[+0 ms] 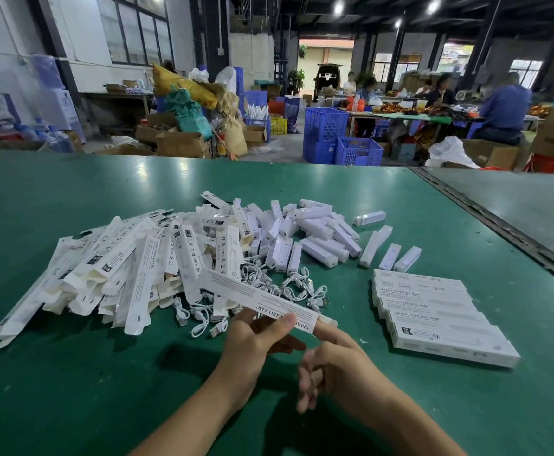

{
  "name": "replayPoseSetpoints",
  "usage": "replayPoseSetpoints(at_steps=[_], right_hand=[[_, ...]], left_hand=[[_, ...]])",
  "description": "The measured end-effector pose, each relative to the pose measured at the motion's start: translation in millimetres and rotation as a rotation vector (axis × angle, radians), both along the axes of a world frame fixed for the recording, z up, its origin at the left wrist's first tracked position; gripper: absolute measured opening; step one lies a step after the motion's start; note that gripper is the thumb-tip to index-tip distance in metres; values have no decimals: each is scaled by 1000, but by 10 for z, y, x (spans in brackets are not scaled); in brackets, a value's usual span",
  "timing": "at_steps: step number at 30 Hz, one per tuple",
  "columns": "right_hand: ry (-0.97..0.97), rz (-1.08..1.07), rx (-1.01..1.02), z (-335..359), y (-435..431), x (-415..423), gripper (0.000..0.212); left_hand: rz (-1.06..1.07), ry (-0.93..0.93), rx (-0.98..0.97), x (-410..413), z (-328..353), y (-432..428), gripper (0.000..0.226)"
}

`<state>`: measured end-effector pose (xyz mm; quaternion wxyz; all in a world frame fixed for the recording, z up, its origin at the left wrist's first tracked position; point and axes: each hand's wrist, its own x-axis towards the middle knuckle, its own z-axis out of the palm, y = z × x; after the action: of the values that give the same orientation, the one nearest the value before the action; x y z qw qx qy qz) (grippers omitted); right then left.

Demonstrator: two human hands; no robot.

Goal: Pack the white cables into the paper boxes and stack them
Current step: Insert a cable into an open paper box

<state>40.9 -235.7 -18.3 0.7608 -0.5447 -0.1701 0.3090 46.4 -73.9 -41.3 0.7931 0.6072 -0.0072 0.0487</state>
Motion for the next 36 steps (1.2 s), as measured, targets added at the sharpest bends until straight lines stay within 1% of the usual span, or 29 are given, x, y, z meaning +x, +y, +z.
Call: replayPoseSetpoints(at_steps=[2, 3, 5, 6, 7, 8, 9, 10, 11, 12, 13, 14, 16, 18, 20, 22, 25, 26, 28, 30, 32, 36], right_hand=[[-6, -86, -7, -46, -5, 21, 56], [-18, -190, -10, -67, -7, 37, 49], [-147, -446, -65, -102, -12, 89, 26], [-244, -570, -151, -122, -20, 142, 20], [-357, -683, -288, -146, -38, 214, 16], [-499, -777, -468, -164, -56, 297, 12], [-650, -805, -657, -183, -69, 381, 7], [-776, -748, -864, -210, -80, 451, 14], [-855, -631, -1061, -250, -94, 509, 29], [-889, -510, -1224, -295, -104, 554, 41], [-907, -432, -1340, -333, -110, 582, 47], [-914, -403, -1395, -366, -116, 594, 50], [-918, -464, -1391, -392, -132, 607, 45], [-912, -543, -1359, -370, -140, 603, 37], [-930, -554, -1355, -358, -142, 583, 33], [-939, -548, -1356, -353, -120, 545, 34], [-969, -622, -1316, -335, -80, 534, 39], [-978, -623, -1314, -331, -63, 537, 43], [-983, -534, -1343, -353, -38, 540, 53], [-966, -431, -1376, -391, -30, 538, 51], [-958, -406, -1385, -414, -59, 544, 44], [-954, -423, -1310, -379, -123, 549, 32]], left_hand=[[19, 8, -59, 12, 20, -1, 35], [43, 16, -98, 21, 31, -1, 39], [110, 26, -172, 48, 50, 13, 36], [140, 26, -198, 64, 57, 28, 30], [162, 25, -212, 77, 64, 45, 25], [173, 24, -215, 85, 69, 59, 21], [178, 23, -214, 95, 72, 69, 20], [179, 23, -213, 103, 68, 75, 21], [178, 27, -214, 106, 66, 78, 21], [176, 29, -217, 109, 64, 81, 21], [174, 31, -219, 113, 62, 85, 21], [173, 33, -218, 118, 58, 90, 18], [166, 37, -212, 120, 45, 97, 12], [162, 41, -212, 116, 39, 99, 11], [161, 46, -218, 114, 41, 101, 10], [166, 49, -218, 115, 43, 107, 11], [178, 56, -209, 116, 50, 114, 15], [176, 54, -207, 116, 54, 115, 13], [165, 44, -200, 110, 60, 109, 7], [157, 41, -195, 110, 54, 101, 5], [157, 50, -197, 106, 44, 103, 9], [175, 59, -215, 95, 25, 127, 31]])
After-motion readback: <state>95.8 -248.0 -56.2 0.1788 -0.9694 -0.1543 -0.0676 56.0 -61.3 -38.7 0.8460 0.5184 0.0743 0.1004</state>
